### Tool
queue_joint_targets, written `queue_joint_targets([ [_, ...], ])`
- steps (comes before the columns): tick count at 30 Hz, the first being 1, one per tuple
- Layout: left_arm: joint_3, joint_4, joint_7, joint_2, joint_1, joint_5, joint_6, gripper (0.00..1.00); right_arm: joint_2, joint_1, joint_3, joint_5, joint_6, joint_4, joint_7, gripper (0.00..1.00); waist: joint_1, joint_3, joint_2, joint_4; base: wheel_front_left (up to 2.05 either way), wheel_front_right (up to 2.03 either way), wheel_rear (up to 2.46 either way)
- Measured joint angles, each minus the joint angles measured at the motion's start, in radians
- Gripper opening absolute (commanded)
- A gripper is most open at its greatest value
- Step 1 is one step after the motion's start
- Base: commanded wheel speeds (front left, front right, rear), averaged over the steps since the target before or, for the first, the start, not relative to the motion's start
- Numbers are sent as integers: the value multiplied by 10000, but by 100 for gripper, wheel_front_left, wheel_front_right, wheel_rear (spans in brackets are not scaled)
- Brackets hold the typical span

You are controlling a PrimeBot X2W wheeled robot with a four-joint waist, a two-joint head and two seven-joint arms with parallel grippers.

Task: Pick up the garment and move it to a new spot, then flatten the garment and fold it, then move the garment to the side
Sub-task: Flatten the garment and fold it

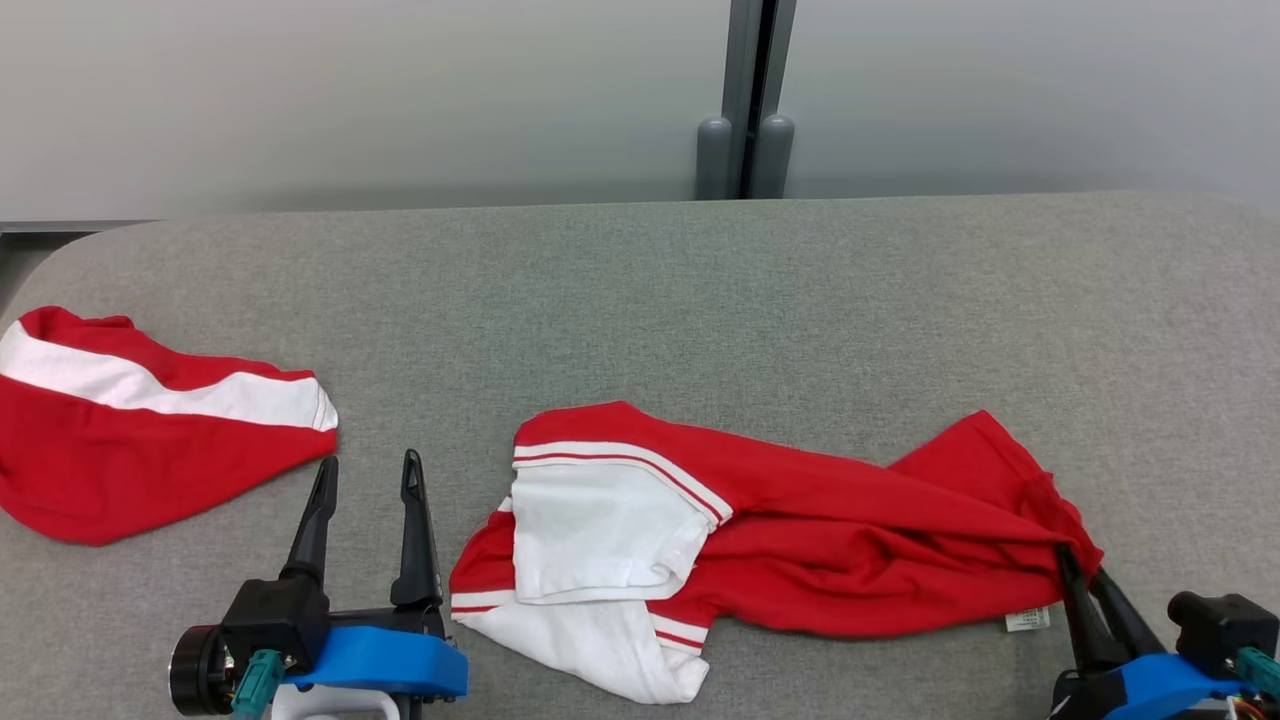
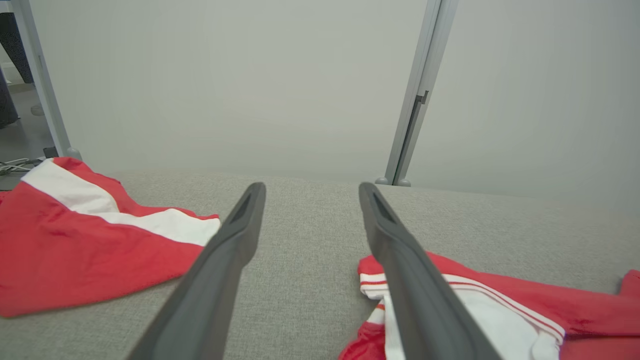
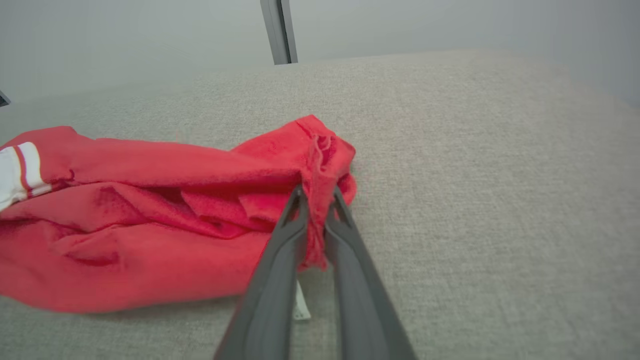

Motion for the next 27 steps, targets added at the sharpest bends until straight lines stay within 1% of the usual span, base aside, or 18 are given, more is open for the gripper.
queue_joint_targets([
  [1,8,-2,0,0,1,0,0,100,38,81,-132,-86,0,-56,-2,100,0,10,0,-15,0,0,0],
  [5,44,-4,0,0,1,6,-19,100,245,173,-556,-418,-2,-504,-2,100,0,24,0,-41,0,0,0],
  [9,109,0,0,0,1,79,-29,100,533,177,-825,-767,-2,-1490,-2,100,0,-3,0,-45,0,0,0],
  [15,180,19,0,0,2,176,-79,100,989,168,-825,-1110,0,-3269,-2,100,0,-53,0,-2,0,0,0],
  [20,263,31,2,0,2,257,-119,100,1220,143,-713,-1296,0,-4351,-2,100,0,-85,0,71,0,0,0],
  [23,295,35,0,0,2,280,-142,100,1325,144,-633,-1530,0,-4602,-2,100,0,-96,0,109,0,0,0],
  [27,313,31,0,0,12,347,-163,100,1415,180,-508,-1557,0,-4468,-2,100,0,-100,0,123,0,0,0],
])
